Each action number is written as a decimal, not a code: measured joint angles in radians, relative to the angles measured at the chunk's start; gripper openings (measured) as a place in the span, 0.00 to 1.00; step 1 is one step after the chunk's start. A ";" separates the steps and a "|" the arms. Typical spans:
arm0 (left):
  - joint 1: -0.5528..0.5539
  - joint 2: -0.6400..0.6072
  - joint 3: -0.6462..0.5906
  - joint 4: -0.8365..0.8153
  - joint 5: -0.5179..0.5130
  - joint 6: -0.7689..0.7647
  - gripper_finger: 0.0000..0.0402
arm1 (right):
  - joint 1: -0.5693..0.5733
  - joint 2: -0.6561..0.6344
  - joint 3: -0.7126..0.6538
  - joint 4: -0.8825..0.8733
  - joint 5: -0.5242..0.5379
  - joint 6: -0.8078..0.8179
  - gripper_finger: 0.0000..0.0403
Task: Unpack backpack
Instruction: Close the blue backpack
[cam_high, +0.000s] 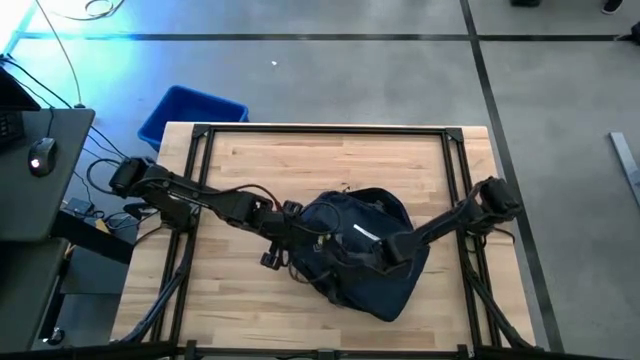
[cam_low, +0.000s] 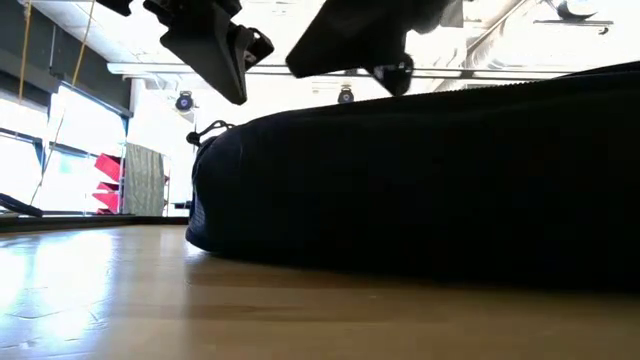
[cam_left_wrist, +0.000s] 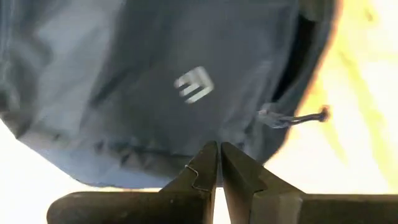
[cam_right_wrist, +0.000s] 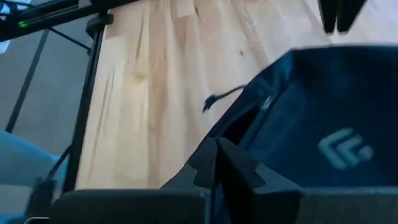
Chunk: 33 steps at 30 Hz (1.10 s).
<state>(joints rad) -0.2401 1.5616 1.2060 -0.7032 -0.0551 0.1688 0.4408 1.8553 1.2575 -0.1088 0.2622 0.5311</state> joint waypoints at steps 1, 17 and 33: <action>0.000 0.000 0.000 0.001 0.036 0.037 0.01 | 0.014 0.000 0.000 0.002 0.016 0.022 0.00; 0.000 0.164 0.000 0.023 0.123 0.236 0.54 | 0.105 0.000 0.000 0.053 0.158 0.221 0.00; -0.009 0.259 0.000 0.015 0.072 0.147 0.05 | 0.166 0.128 0.000 0.045 0.085 0.395 0.00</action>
<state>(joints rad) -0.2493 1.8209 1.2057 -0.6878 0.0174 0.3157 0.6071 1.9838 1.2575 -0.0641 0.3470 0.9266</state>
